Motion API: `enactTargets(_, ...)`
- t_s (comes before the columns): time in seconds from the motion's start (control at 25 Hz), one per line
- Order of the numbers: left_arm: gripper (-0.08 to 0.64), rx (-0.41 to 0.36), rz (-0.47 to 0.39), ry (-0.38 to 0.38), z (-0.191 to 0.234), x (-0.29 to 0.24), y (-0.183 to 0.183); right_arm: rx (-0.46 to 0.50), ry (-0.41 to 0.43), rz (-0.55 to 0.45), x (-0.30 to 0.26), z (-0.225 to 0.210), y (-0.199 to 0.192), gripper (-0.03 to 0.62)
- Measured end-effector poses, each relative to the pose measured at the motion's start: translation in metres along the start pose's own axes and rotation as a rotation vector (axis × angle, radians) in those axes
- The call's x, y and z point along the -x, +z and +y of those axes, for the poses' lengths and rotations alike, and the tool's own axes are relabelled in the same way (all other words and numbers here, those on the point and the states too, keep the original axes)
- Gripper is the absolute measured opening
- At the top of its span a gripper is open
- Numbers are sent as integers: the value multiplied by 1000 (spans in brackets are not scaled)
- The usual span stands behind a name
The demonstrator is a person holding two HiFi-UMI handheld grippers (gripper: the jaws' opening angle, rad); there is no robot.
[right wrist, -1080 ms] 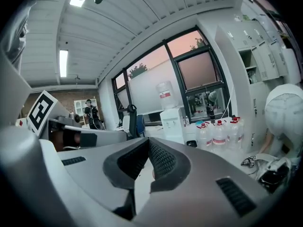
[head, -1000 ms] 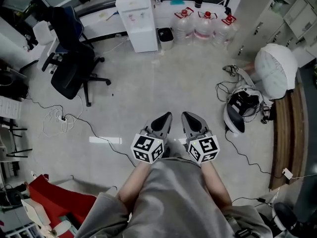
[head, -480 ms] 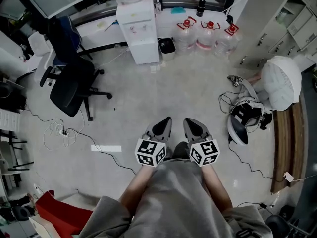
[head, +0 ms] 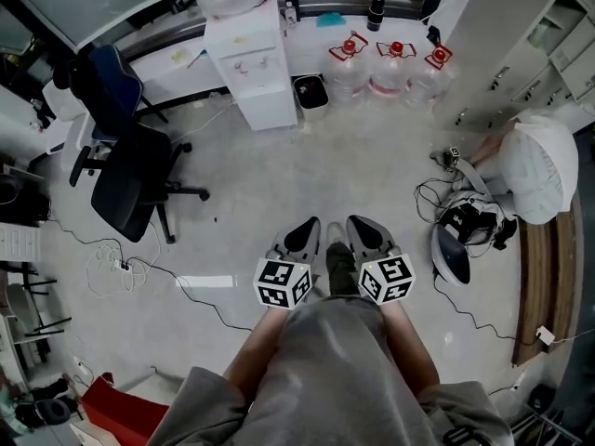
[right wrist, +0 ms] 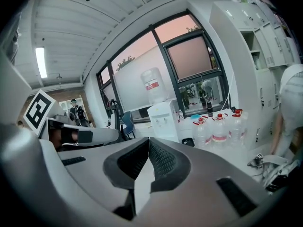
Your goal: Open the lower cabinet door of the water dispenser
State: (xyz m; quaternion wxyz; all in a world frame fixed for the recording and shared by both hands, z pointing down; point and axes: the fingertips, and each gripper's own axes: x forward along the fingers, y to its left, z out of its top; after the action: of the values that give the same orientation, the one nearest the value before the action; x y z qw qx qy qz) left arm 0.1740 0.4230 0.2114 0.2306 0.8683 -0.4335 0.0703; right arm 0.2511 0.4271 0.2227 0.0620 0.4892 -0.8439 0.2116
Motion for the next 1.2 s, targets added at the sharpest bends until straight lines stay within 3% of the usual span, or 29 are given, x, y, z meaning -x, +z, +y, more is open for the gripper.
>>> enactTargets(0.44, 7, 6, 22, 84, 50, -113, 66, -12, 108, 48, -101, -77, 54, 11)
enactTargets(0.84, 7, 43, 30, 189, 106, -165, 101, -24, 208, 110, -181, -101, 77, 11)
enactTargets(1.2, 8, 71, 34, 223, 175, -204, 122, -29, 214, 153, -256, -111, 82, 11)
